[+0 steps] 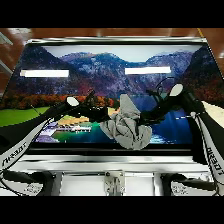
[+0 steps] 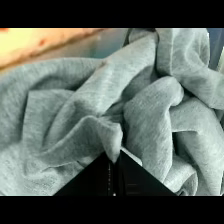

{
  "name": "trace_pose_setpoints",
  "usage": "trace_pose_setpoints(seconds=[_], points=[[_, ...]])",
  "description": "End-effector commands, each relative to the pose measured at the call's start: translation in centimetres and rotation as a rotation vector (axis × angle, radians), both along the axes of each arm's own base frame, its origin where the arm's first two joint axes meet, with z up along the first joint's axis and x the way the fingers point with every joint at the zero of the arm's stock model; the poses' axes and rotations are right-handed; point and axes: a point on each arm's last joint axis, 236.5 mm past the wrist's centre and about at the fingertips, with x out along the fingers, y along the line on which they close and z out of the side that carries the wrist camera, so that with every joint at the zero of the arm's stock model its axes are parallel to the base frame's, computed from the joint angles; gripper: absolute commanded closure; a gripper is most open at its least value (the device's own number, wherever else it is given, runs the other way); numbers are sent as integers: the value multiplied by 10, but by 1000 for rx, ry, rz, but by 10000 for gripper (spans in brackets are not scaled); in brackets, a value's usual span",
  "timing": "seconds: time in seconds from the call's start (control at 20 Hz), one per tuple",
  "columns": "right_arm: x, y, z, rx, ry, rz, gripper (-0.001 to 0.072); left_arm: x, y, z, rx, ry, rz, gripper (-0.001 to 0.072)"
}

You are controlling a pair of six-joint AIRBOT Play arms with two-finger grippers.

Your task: Fold the shirts.

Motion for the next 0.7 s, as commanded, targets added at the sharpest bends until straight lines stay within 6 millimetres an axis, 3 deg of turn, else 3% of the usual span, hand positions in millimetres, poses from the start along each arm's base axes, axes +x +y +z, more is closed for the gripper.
trace_pose_setpoints(seconds=[0.0,0.05,0.15,0.25,0.35,0.45,0.55,0.6,0.65], points=[[-1,17,-16,-16,5,28,650,2,4,10,13,-50,-25,672],[4,18,-10,-12,-21,26,650,5,12,21,42,-106,-40,673],[26,7,20,-28,-141,20,650,19,39,60,121,-259,-47,673],[65,-6,85,-31,-385,-10,650,41,69,134,189,-518,-49,673],[99,-17,187,-7,-717,-74,650,53,97,237,168,-742,51,673],[107,-26,308,32,-1083,-161,650,44,121,355,92,-994,177,672],[85,-29,421,122,-1406,-252,650,11,142,472,-12,-1266,304,672],[65,-31,464,166,-1522,-284,650,-12,152,521,-71,-1381,359,672],[44,-33,495,190,-1606,-299,650,-36,161,558,-117,-1467,398,672]])
